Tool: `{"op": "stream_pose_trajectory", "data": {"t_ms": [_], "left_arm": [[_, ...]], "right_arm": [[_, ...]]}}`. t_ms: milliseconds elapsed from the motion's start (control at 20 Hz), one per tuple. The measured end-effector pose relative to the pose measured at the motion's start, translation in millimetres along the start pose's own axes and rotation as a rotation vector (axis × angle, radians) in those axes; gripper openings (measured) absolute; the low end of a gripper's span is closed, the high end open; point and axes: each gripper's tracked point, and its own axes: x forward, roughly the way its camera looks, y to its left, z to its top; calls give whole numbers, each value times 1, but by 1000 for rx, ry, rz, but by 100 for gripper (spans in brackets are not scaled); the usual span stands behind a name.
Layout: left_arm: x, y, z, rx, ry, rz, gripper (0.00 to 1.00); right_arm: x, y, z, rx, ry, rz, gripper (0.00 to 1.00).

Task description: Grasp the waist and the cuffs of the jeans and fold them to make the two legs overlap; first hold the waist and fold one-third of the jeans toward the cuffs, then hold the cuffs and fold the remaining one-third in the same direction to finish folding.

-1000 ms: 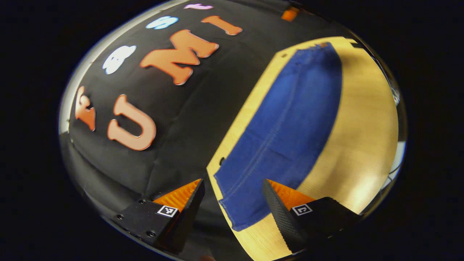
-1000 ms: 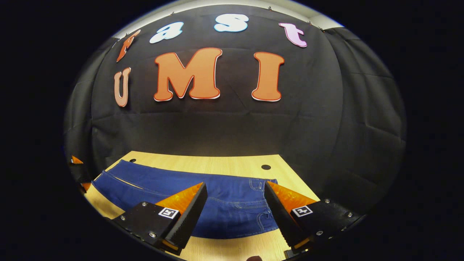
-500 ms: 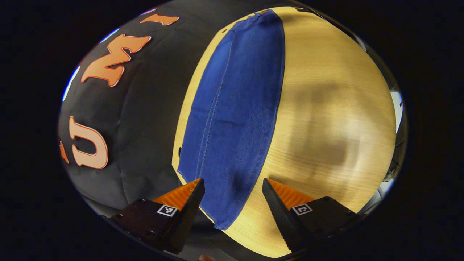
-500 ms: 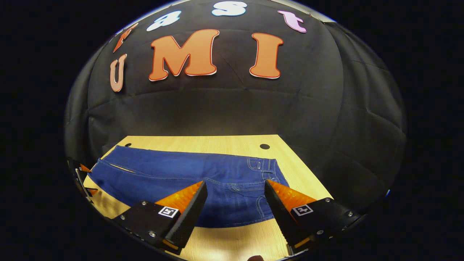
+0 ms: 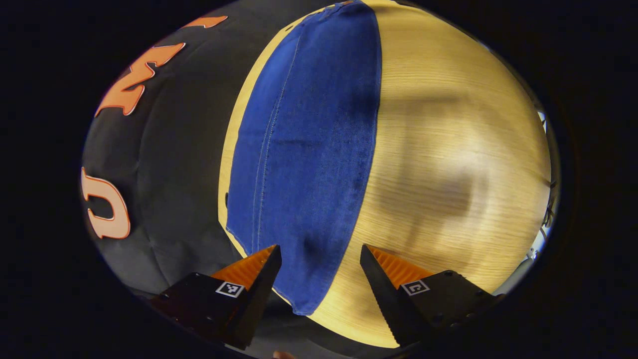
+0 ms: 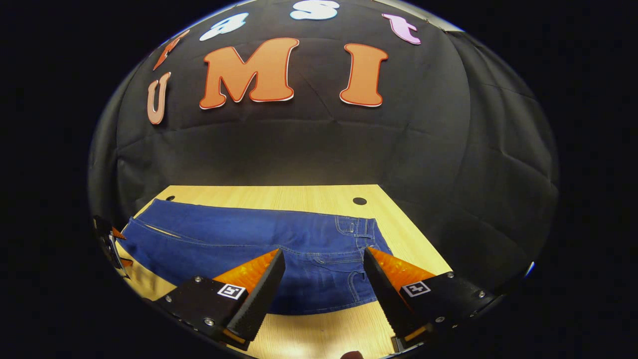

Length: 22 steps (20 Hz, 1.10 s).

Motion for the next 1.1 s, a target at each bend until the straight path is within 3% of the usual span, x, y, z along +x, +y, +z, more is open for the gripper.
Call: {"op": "stream_pose_trajectory", "data": {"t_ms": [400,550,600,800,850,950,1100], "left_arm": [[37,37,22,67,-22,135,94],[57,45,28,85,-34,169,87],[63,41,28,86,-40,165,82],[71,27,28,82,-50,183,7],[76,29,26,77,-49,168,3],[58,22,28,30,-72,107,3],[53,14,30,32,-69,90,2]], "right_arm": [[-1,9,8,-3,-3,7,98],[-2,13,7,-2,6,18,98],[-2,14,7,-4,6,20,98],[-2,8,7,-47,-12,-3,98],[-3,3,9,-74,-31,-16,99],[-3,-17,17,-185,-80,-75,98],[-12,-44,36,-462,-170,-148,97]]}}
